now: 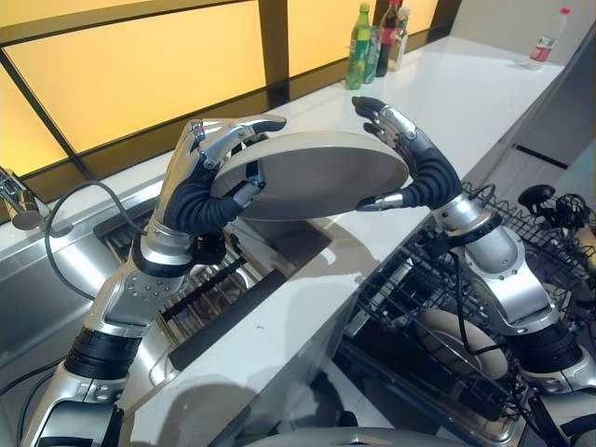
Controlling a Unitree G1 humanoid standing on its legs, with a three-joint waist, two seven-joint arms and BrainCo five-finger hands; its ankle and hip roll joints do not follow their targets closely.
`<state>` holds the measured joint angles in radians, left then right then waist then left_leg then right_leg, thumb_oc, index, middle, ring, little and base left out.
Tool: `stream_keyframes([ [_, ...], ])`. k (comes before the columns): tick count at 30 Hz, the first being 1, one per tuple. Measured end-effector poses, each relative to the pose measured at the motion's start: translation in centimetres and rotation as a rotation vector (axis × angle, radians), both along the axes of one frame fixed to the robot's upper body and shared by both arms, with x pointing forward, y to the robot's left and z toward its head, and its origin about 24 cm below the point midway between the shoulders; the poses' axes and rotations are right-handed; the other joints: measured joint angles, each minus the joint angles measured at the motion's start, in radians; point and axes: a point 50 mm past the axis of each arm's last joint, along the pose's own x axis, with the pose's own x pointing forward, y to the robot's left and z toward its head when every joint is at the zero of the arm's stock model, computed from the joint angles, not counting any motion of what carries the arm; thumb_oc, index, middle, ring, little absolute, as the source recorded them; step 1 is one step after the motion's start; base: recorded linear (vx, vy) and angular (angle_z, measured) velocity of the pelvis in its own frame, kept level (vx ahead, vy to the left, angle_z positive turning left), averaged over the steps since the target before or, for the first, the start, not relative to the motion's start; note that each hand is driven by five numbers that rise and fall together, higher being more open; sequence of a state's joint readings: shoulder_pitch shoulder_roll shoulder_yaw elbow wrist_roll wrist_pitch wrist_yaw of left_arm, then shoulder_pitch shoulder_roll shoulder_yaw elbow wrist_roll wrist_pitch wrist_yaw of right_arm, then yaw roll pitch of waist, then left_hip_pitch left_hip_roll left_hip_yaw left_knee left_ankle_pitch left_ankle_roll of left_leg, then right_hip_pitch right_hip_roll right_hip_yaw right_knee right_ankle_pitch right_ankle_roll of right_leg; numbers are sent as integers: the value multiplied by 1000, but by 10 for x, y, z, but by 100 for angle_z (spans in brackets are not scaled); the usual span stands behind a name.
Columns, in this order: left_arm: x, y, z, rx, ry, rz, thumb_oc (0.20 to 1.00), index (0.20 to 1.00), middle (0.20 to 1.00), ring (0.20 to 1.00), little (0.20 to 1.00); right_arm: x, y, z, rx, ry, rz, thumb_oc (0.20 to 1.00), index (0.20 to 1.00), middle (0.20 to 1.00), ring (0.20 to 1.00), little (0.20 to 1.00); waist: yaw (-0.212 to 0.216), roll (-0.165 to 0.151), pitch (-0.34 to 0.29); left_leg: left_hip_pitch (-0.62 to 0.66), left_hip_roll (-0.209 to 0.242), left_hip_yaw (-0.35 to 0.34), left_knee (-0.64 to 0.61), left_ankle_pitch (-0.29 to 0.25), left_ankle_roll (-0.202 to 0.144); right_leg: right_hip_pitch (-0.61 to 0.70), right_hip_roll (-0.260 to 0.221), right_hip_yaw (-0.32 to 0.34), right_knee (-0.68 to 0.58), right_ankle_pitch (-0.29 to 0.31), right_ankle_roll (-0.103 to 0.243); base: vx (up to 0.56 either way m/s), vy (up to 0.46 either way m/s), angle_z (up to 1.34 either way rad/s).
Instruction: Pick up plates and place into dishwasher.
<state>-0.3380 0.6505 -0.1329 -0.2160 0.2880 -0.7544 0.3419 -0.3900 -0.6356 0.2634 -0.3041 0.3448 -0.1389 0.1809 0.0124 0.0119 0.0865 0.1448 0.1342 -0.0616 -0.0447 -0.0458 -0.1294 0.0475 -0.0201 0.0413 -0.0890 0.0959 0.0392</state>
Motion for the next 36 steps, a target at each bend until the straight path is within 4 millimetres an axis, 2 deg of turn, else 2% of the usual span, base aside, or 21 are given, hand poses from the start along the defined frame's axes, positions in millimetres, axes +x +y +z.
stream_keyframes([
  [4,1,0,1,-19,8,-13,200,200,200,200,200,1,14,-6,-11,88,97,1000,1000,1000,1000,1000,1,0,-2,0,0,0,0,0,0,0,0,0,0,0,0,0,0,0],
  [5,1,0,3,-31,6,-16,200,200,200,200,200,1,16,-7,-12,100,112,934,934,934,934,934,1,-1,-2,0,0,0,0,0,0,0,0,0,0,1,0,0,0,0],
  [6,1,0,3,-30,3,-14,200,200,200,200,200,1,16,-6,-11,109,118,740,740,740,740,740,2,-1,-2,0,0,-1,0,0,0,0,0,0,0,1,-1,0,0,0],
  [8,1,1,4,-33,0,-10,200,200,200,200,200,1,19,-7,-5,124,136,225,225,225,225,225,3,-1,-2,0,0,-1,1,0,0,0,0,0,0,1,-1,0,0,0],
  [9,1,1,4,-33,1,-9,200,200,200,200,200,1,20,-7,2,134,143,200,200,200,200,200,4,-1,-3,0,0,-2,1,0,0,1,0,0,0,1,-1,0,0,0],
  [16,3,4,4,-41,9,12,200,200,200,200,200,4,27,-9,119,168,145,200,200,200,200,200,4,-1,-21,0,-1,-6,1,0,0,2,0,-1,0,1,-1,0,0,0],
  [36,7,3,3,-134,70,-14,200,200,200,200,200,3,32,-7,235,151,102,200,200,200,200,200,3,15,-44,0,-1,2,2,0,0,0,-1,2,0,2,0,0,0,0],
])
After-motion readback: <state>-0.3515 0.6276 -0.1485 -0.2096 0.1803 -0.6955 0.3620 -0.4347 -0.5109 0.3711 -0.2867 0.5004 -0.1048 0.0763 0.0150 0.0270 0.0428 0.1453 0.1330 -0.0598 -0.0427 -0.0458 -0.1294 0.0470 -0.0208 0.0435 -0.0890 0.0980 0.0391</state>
